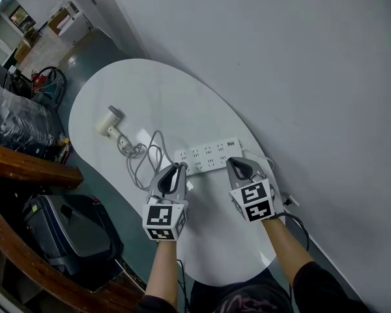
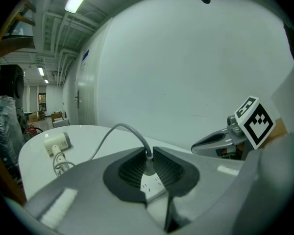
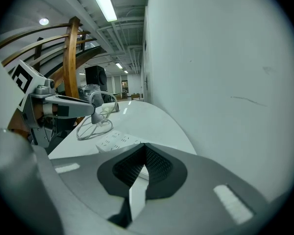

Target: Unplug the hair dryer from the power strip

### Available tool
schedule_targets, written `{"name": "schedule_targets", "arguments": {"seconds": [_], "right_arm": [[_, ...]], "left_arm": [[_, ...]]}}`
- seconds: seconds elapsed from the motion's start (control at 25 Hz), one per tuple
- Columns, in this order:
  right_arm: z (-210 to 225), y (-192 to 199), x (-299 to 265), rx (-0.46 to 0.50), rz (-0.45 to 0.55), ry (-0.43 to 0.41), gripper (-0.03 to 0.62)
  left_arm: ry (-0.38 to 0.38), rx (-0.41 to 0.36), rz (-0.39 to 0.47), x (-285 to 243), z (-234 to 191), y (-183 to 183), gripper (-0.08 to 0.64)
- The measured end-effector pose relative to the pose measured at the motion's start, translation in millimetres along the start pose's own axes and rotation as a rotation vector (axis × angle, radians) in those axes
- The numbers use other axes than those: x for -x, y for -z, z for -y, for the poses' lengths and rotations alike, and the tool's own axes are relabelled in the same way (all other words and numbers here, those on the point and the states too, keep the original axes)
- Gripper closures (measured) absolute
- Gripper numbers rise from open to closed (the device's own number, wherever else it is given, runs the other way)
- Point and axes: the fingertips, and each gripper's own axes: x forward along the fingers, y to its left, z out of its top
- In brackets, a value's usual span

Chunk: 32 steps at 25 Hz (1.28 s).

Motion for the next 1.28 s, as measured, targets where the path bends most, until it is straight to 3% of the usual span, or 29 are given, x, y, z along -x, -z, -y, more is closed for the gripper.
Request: {"name": "schedule_targets", "arguments": {"seconds": [0.56,1.28], "right_arm": [[-17,-38,26,0.039,0.103,-0.028,0.572],[-22,-81,108,0.069,0.259,-0.012,0.575]], "left_arm": [[-0.058,0.024,0.07,29,-2,-18,0.512],[-0.151,0.008,0.175,95,21,-55,0.512]]}}
